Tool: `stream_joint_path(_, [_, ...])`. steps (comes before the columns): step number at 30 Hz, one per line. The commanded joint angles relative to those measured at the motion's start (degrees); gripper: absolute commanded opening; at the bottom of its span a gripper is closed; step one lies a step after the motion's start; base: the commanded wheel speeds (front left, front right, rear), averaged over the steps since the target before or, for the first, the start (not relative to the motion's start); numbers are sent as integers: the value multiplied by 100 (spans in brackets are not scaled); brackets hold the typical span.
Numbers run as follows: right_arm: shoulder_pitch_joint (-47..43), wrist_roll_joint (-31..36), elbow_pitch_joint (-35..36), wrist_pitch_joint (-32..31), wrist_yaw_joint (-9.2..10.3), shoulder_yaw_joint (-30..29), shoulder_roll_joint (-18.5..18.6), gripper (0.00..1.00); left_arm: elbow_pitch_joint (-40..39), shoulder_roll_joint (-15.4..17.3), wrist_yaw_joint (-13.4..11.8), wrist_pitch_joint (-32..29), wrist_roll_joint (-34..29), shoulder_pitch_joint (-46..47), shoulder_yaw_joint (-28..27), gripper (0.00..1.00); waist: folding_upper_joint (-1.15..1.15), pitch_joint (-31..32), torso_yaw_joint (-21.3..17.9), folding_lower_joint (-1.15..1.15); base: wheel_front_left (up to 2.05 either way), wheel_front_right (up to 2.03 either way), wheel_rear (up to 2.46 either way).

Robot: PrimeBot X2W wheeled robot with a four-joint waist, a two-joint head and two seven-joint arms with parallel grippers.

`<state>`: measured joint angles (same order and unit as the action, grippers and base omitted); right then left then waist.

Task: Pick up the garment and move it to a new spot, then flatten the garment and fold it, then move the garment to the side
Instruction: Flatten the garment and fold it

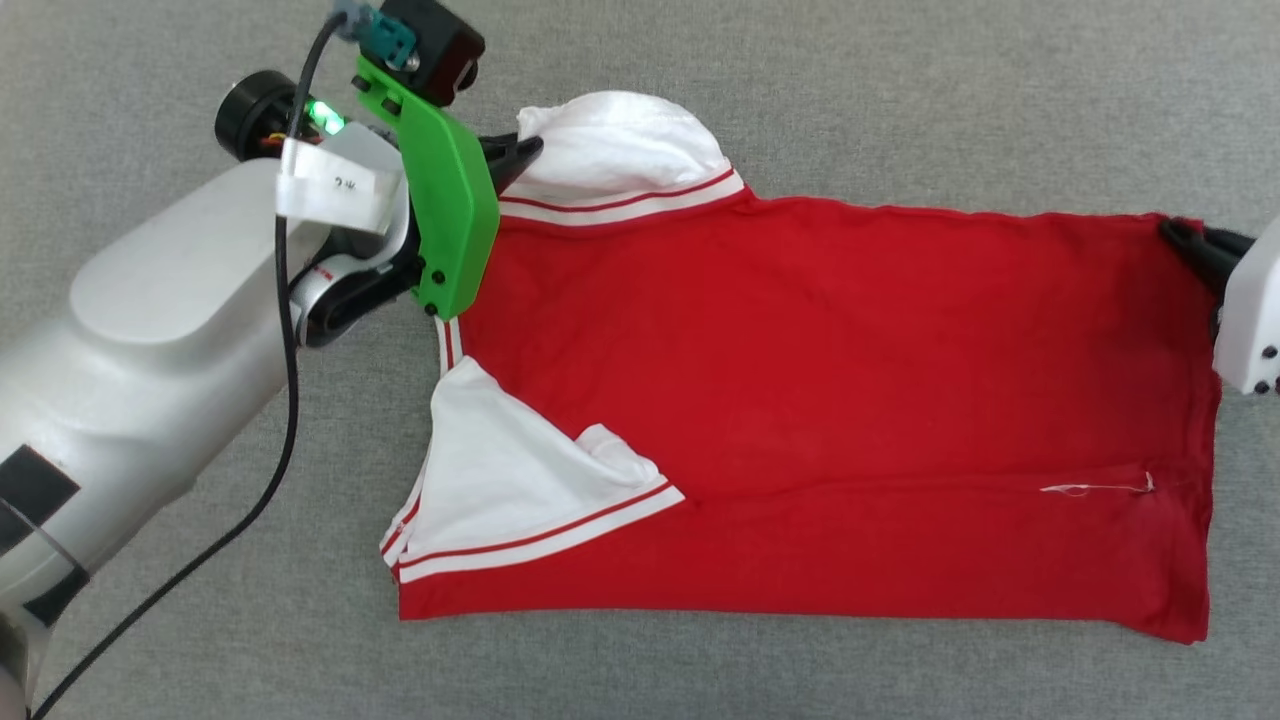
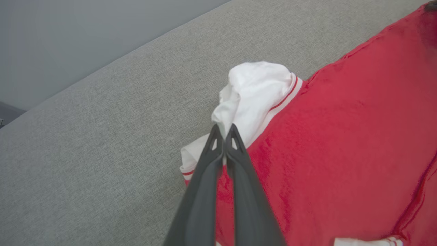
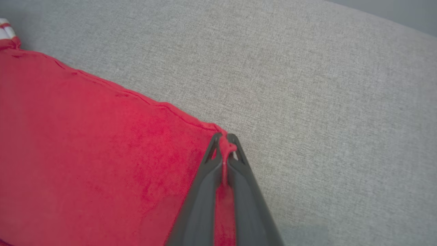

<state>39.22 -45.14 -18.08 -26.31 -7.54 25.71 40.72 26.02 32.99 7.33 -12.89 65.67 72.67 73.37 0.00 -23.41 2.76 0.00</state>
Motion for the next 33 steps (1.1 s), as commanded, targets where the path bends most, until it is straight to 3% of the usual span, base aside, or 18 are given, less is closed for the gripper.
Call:
stream_joint_path(1, [-219, -8, 37, 157, 5, 25, 7, 0, 3, 76, 15, 102, 20, -227, -11, 0, 0, 433, -48, 0, 0, 0, 0])
stream_joint_path(9, [-1171, -27, 253, 791, 5, -106, 52, 0, -410, 417, -187, 574, 47, -1197, -9, 0, 0, 1016, 13, 0, 0, 0, 0])
stream_joint_path(22, [-3032, 128, 815, 1168, 5, -721, -118, 0, -1564, 970, -875, 883, 102, -3026, -4, 0, 0, 1473, 142, 0, 0, 0, 0])
stream_joint_path(33, [-3837, 136, 975, 846, 5, -1214, -596, 0, -1514, 924, -1101, 1083, 298, -3788, -6, 0, 0, 1371, 169, 0, 0, 0, 0])
